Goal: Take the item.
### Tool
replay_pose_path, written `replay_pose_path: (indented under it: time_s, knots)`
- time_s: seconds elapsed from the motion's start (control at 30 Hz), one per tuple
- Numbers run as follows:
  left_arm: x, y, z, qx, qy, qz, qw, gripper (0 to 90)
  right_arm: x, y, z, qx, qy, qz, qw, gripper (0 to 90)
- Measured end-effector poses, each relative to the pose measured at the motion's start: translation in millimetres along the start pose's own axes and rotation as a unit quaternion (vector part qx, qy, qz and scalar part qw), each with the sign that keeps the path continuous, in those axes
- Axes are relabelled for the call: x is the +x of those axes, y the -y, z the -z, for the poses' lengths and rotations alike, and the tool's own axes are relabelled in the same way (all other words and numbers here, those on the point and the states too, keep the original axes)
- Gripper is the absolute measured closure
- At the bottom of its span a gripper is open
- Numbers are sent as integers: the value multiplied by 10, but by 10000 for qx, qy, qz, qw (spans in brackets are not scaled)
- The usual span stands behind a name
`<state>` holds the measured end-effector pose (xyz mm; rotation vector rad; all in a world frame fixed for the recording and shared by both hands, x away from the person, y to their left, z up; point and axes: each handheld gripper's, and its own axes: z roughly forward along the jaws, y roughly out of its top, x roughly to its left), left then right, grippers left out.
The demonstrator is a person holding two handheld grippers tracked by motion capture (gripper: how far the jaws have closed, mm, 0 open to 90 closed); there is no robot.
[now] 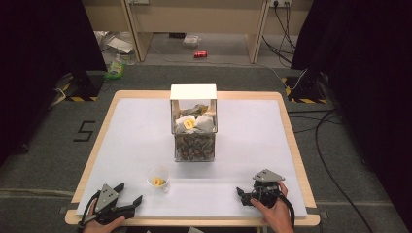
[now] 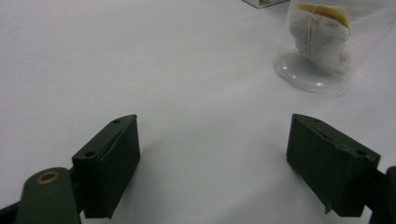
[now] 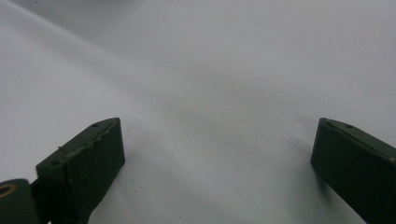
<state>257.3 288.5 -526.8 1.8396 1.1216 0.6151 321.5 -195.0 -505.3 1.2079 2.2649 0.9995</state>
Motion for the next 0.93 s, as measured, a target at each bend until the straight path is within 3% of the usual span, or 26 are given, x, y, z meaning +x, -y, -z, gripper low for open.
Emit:
replay_pose_path:
  time_s: [0.93]
  knots:
    - [5, 22, -2, -80, 16, 15, 10000, 164, 4, 9, 5, -8, -3, -16, 10000, 36]
